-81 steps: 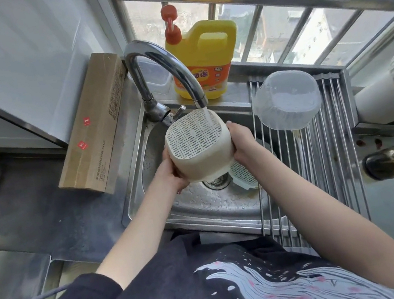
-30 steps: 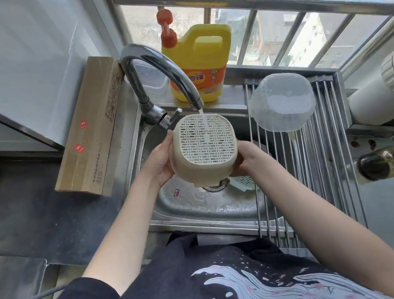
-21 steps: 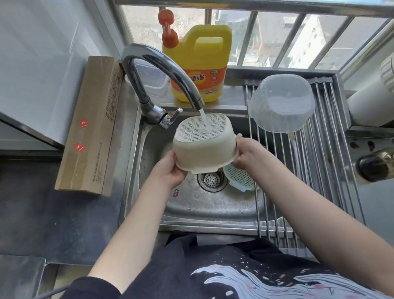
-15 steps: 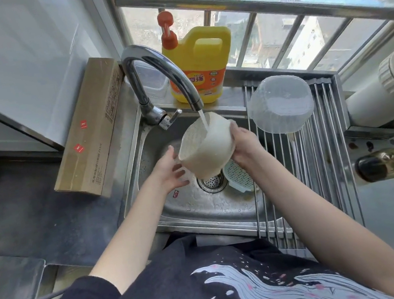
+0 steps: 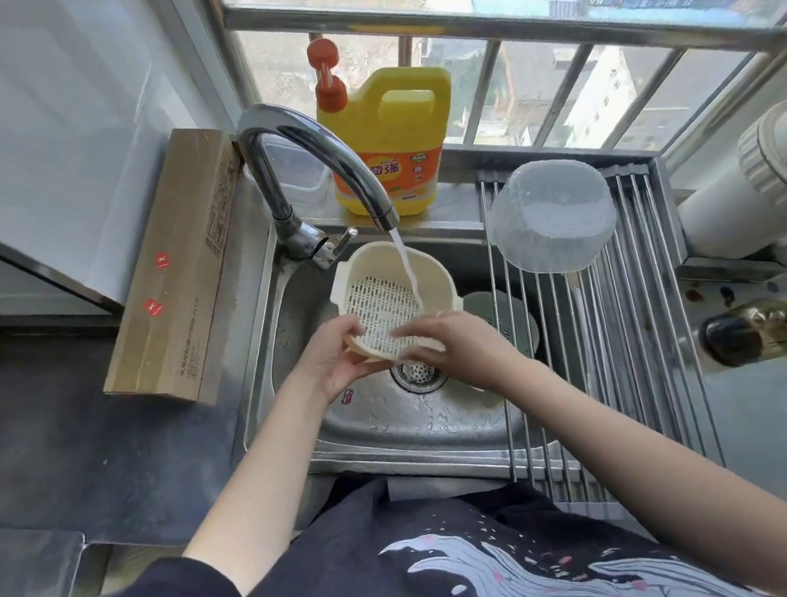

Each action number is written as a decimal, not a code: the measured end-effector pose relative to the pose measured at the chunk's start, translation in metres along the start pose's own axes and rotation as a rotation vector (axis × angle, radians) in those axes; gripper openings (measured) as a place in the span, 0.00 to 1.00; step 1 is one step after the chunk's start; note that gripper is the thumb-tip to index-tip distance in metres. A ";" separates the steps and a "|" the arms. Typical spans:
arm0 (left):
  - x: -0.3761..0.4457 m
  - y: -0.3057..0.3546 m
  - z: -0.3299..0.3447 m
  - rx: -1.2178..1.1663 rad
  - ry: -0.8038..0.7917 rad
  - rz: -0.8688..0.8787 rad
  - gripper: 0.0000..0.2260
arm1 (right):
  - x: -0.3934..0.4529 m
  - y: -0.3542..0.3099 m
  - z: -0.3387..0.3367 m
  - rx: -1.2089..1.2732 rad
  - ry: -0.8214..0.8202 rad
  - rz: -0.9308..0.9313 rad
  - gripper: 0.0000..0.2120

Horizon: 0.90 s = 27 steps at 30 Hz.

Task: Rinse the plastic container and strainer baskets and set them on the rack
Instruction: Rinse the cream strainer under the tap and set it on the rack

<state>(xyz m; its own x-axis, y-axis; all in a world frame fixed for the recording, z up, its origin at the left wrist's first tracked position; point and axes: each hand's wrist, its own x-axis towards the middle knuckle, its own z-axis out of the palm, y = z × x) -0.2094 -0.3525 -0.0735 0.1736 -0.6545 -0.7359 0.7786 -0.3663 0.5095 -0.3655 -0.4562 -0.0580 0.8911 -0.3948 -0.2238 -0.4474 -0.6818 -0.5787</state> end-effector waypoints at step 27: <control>-0.061 -0.023 -0.023 2.092 -0.139 1.184 0.48 | -0.031 0.008 0.016 1.341 -0.292 0.761 0.42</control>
<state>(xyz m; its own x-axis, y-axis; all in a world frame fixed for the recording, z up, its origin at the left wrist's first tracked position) -0.2236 -0.2889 -0.0511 -0.1842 -0.9816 0.0512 -0.9671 0.1903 0.1688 -0.3957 -0.4392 -0.0679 0.5503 -0.1418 -0.8228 -0.5318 0.7002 -0.4763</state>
